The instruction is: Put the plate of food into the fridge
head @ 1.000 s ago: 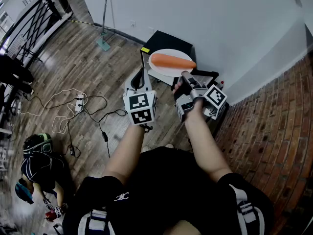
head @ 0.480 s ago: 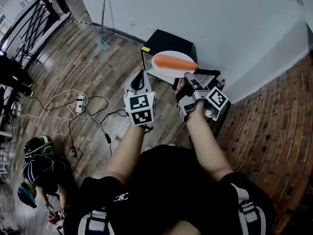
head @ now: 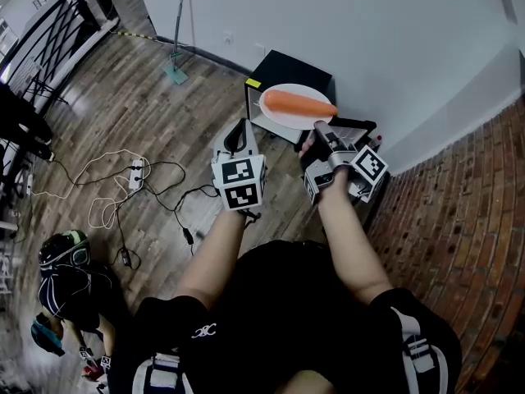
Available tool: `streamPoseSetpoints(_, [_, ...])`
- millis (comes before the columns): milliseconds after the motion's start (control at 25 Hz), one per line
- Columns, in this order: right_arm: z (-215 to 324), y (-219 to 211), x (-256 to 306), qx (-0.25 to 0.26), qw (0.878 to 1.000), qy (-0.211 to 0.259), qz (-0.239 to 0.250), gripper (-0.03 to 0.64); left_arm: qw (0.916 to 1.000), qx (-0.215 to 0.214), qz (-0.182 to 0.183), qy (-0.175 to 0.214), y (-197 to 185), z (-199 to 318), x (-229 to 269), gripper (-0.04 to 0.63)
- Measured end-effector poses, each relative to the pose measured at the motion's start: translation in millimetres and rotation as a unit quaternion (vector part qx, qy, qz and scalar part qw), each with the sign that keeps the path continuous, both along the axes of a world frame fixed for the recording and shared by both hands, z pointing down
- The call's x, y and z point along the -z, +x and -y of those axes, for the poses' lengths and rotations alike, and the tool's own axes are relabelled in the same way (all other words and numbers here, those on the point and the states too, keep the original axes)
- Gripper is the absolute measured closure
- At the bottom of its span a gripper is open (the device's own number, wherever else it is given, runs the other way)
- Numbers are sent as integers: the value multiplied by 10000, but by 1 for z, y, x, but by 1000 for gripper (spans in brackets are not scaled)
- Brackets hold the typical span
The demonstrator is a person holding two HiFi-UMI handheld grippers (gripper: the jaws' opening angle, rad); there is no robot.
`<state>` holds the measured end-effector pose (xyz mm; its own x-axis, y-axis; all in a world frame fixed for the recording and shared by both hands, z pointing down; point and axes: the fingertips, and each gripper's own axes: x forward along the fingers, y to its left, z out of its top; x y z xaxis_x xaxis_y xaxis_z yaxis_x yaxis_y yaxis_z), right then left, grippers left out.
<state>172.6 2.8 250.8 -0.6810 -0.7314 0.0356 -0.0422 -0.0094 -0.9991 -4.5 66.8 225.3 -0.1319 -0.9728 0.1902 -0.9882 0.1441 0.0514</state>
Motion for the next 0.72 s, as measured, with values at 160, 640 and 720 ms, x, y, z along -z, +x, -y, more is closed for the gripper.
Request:
streamPoseSetpoints(160, [-17, -34, 2, -40, 10000, -22, -68, 588, 9998, 8, -176, -63, -40, -20, -5, 600])
streamPoseSetpoints(640, [55, -49, -20, -63, 9999, -152, -20, 588, 9993, 81, -159, -335, -68, 29, -41, 600])
streamPoseSetpoints(720, [91, -56, -23, -26, 9999, -157, 30, 588, 9990, 115, -119, -413, -75, 61, -45, 600])
